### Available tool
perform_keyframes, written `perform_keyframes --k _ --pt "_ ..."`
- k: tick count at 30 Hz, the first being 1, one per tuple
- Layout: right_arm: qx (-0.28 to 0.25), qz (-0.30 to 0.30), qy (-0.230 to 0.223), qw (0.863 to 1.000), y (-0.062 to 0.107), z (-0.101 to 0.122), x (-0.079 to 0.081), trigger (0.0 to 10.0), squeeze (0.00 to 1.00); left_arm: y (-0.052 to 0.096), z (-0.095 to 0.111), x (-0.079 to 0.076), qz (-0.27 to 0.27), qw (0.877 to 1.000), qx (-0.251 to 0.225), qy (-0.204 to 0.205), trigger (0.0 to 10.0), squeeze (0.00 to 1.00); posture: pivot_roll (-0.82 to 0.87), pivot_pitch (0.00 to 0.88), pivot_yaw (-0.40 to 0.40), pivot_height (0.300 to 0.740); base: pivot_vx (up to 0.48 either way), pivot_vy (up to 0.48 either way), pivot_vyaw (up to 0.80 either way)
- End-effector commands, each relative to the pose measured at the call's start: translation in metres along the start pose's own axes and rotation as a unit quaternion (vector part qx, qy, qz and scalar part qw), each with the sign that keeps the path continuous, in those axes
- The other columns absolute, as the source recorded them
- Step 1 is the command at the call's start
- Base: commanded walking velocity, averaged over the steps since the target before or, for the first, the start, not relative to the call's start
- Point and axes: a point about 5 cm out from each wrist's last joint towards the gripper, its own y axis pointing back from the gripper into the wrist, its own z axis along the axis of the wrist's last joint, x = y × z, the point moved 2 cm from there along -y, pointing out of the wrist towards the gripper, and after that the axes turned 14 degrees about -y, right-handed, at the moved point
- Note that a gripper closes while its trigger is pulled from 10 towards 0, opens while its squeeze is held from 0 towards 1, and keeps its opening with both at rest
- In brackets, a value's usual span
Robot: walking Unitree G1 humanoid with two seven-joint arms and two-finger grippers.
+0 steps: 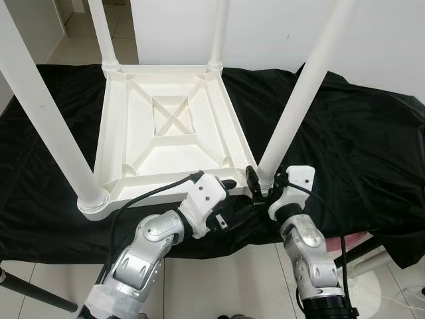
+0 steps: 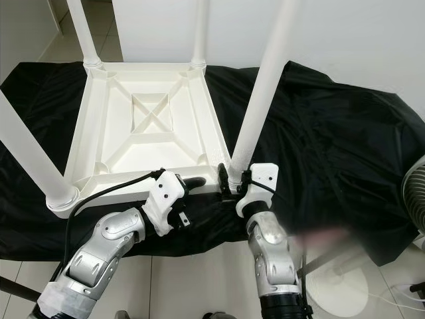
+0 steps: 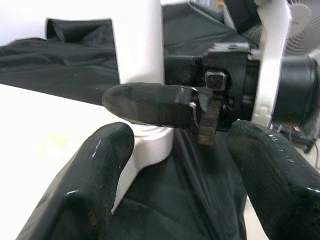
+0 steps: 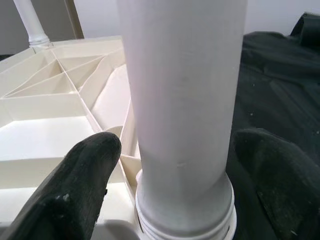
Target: Building children table
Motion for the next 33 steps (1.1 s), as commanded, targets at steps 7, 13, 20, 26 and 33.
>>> perform_keyframes --k 7,13,20,26,33 --pt "0.002 0.046 0.027 0.999 0.005 0.0 -0.018 10.0 0.0 0.004 -0.015 -0.003 0.021 1.0 0.018 0.014 10.0 0.0 -0.06 0.077 -0.055 0.74 0.0 0.0 0.0" --pt "0.01 0.067 0.052 0.996 -0.004 0.005 -0.029 10.0 0.0 0.005 -0.015 -0.008 -0.006 0.999 0.015 0.038 10.0 0.0 -0.06 0.078 -0.054 0.74 0.0 0.0 0.0" --pt "0.044 0.154 0.078 0.984 -0.022 0.007 -0.023 10.0 0.0 0.002 -0.014 -0.011 -0.019 0.999 0.015 0.023 10.0 0.0 -0.05 0.073 -0.048 0.74 0.0 0.0 0.0" --pt "0.062 0.198 0.097 0.973 -0.031 0.004 -0.015 8.7 0.0 0.002 -0.013 -0.01 -0.017 1.0 0.014 0.015 10.0 0.0 -0.05 0.07 -0.049 0.74 0.0 0.0 0.0" --pt "0.08 0.221 0.106 0.966 -0.035 0.0 -0.014 0.0 0.0 0.001 -0.012 -0.009 -0.013 1.0 0.013 0.008 10.0 0.0 -0.03 0.068 -0.057 0.74 0.0 0.0 0.0"
